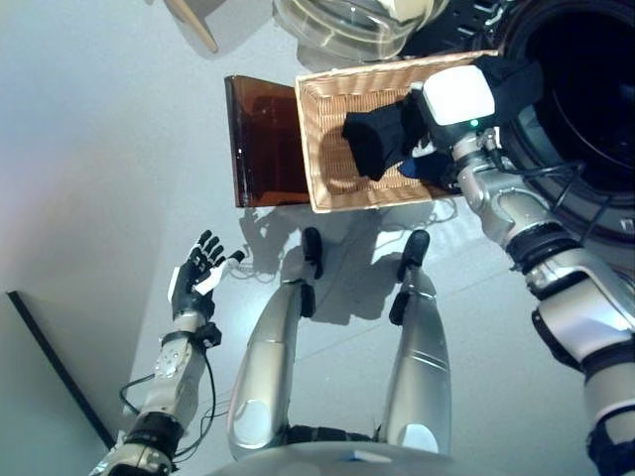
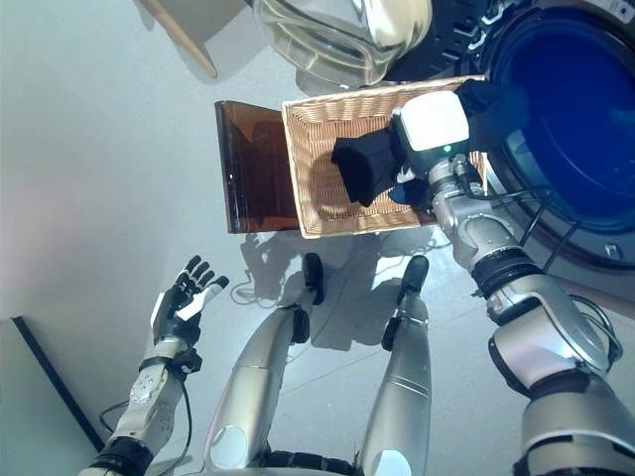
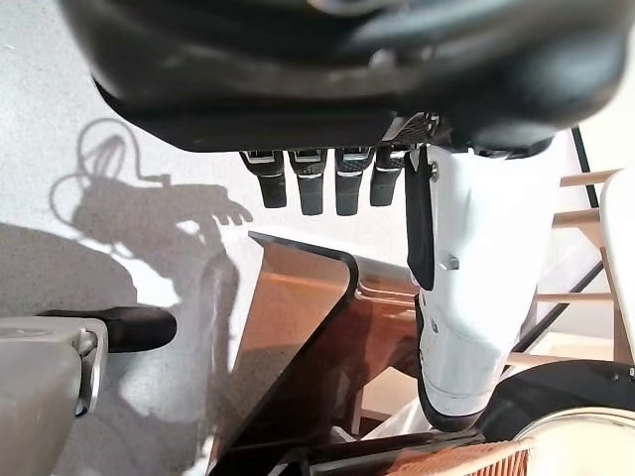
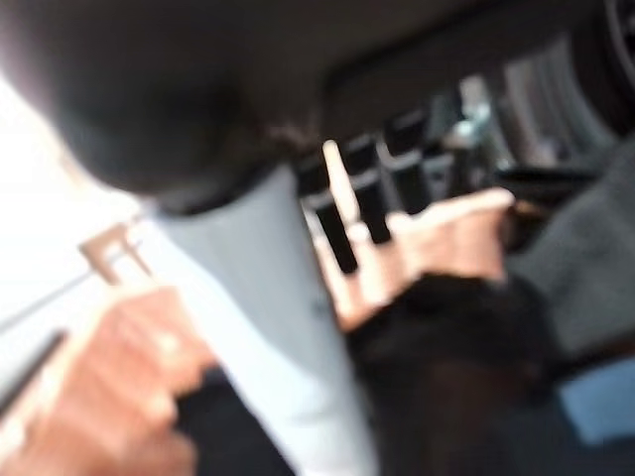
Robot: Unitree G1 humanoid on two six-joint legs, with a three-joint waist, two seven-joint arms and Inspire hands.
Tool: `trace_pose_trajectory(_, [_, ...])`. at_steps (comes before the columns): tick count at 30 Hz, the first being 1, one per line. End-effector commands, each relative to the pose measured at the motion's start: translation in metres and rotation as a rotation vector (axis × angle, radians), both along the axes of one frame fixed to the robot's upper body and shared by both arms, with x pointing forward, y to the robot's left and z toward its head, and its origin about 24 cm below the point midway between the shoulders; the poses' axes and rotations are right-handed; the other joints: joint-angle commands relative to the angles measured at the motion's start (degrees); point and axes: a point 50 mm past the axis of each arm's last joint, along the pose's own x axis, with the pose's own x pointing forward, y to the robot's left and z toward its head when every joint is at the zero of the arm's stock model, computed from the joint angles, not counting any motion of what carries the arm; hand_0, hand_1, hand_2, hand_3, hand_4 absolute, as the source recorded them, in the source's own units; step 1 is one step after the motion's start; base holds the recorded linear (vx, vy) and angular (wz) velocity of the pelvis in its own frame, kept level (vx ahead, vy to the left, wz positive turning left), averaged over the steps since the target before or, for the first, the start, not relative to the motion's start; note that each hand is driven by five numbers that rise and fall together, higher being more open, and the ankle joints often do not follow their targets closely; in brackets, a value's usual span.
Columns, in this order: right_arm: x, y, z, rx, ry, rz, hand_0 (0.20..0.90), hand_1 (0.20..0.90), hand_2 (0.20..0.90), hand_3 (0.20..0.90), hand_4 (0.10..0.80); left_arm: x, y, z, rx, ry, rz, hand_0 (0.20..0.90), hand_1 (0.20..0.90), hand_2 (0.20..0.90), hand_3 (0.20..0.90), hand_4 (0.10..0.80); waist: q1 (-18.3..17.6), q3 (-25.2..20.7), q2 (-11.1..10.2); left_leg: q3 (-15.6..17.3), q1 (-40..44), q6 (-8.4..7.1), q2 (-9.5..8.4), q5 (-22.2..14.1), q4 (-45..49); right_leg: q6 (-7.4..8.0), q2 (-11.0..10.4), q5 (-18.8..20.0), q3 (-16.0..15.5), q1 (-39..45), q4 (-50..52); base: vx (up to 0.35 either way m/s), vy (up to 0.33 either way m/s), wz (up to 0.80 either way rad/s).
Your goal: Pick up the clothes and place them into the washing machine
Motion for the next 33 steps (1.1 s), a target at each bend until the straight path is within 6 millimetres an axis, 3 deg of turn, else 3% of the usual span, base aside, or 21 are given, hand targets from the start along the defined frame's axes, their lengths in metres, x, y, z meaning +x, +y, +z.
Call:
trace_pose_trajectory(1, [-0.001, -0.014, 0.038, -0.067, -0.115, -0.024, 0.900, 0.900, 0.900, 0.900, 0.800, -0.019, 0.019, 0.001, 0.023, -0.029, 0.074, 0.900, 0.900, 0.900, 0.900, 0.800, 0.9, -4.0, 1.9, -1.3, 0.4, -4.70, -1.88, 5.6, -10.7, -0.55, 1.7, -7.8, -0.4, -1.6, 8.9, 0.000, 0.000, 0.00])
trace_pose_trajectory(7, [0.000, -0.026, 0.040, -0.161, -0.088, -0.089, 0.900, 0.900, 0.900, 0.900, 0.800, -0.019, 0.019, 0.001, 0.025, -0.028, 0.065, 0.900, 0.900, 0.900, 0.900, 0.800, 1.1, -3.9, 1.9, -1.4, 0.1, -4.79, -1.91, 5.9, -10.8, -0.55, 1.8, -7.6, -0.2, -1.8, 8.8, 0.000, 0.000, 0.00])
trace_pose_trajectory(18, [-0.001, -0.057, 0.063, -0.241, -0.089, -0.251, 0.900, 0.900, 0.900, 0.900, 0.800, -0.020, 0.021, 0.007, 0.025, -0.049, 0.044, 0.900, 0.900, 0.900, 0.900, 0.800, 1.5, -3.1, 2.6, -1.5, -1.0, -5.13, -1.97, 6.6, -11.1, -0.69, 1.8, -7.3, -0.2, -2.9, 8.9, -0.003, -0.002, 0.00])
trace_pose_trajectory(33, [-0.001, -0.068, 0.083, -0.226, -0.110, -0.341, 0.900, 0.900, 0.900, 0.900, 0.800, -0.018, 0.019, 0.019, 0.005, -0.105, 0.026, 0.900, 0.900, 0.900, 0.900, 0.800, 2.4, -0.9, 4.0, -1.8, -3.8, -5.58, -2.02, 7.6, -10.8, -0.98, 2.0, -7.2, -0.1, -6.0, 10.3, -0.018, -0.008, 0.03])
